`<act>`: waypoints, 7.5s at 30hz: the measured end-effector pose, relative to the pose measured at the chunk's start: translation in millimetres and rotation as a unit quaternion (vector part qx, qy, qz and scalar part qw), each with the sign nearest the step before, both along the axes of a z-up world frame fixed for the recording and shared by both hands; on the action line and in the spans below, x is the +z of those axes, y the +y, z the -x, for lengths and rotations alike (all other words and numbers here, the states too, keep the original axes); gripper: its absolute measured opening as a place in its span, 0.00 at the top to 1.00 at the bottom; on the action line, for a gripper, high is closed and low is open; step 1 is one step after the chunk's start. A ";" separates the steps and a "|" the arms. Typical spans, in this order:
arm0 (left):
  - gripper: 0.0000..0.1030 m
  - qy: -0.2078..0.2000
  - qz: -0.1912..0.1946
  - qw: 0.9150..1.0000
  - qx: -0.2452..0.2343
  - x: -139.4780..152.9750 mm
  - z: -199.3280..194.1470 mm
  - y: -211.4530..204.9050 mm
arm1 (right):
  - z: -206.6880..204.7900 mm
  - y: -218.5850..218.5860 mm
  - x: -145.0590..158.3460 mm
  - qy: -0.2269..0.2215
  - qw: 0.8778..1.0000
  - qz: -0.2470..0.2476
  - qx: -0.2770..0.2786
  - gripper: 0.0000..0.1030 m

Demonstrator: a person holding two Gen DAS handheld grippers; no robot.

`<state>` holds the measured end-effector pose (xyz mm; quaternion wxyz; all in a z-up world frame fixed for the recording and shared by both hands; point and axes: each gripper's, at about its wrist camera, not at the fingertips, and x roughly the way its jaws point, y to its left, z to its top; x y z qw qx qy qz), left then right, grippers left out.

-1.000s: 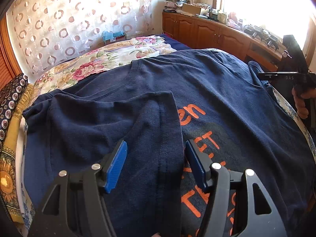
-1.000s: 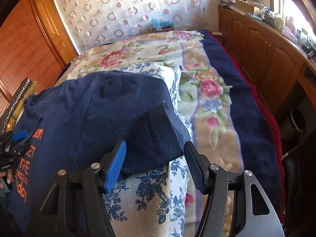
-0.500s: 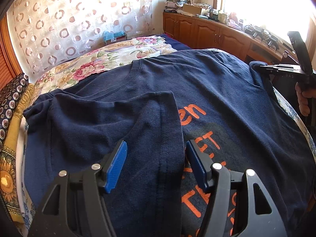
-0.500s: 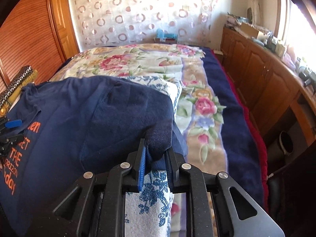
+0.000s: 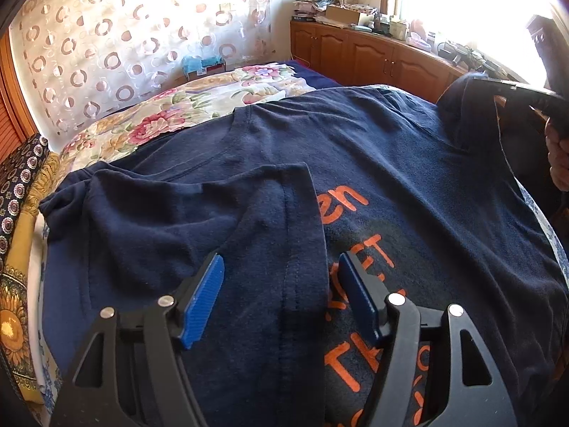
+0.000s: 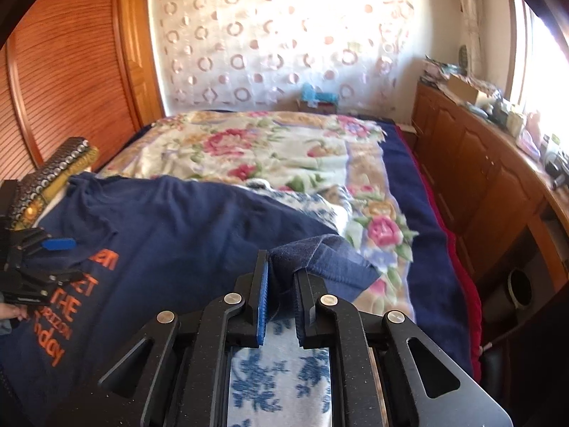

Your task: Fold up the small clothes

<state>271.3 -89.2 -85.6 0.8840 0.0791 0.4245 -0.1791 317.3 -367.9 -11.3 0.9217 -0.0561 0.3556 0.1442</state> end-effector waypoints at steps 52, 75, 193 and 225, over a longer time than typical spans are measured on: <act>0.31 -0.076 0.057 0.995 0.010 49.5 43.3 55.9 | -26.1 36.4 -57.2 0.148 0.988 -0.019 -0.026 0.61; 0.31 -0.102 0.064 0.987 0.107 61.0 45.0 110.8 | -58.1 178.8 15.7 0.036 0.988 -0.011 0.153 0.90; 0.71 -0.115 0.055 0.986 0.105 79.5 291.6 169.5 | 263.6 67.1 -6.7 0.026 0.997 0.006 0.075 0.90; 0.51 -0.117 0.053 0.984 0.121 91.3 267.8 179.9 | 183.7 79.0 -14.9 0.027 0.998 0.018 0.057 0.48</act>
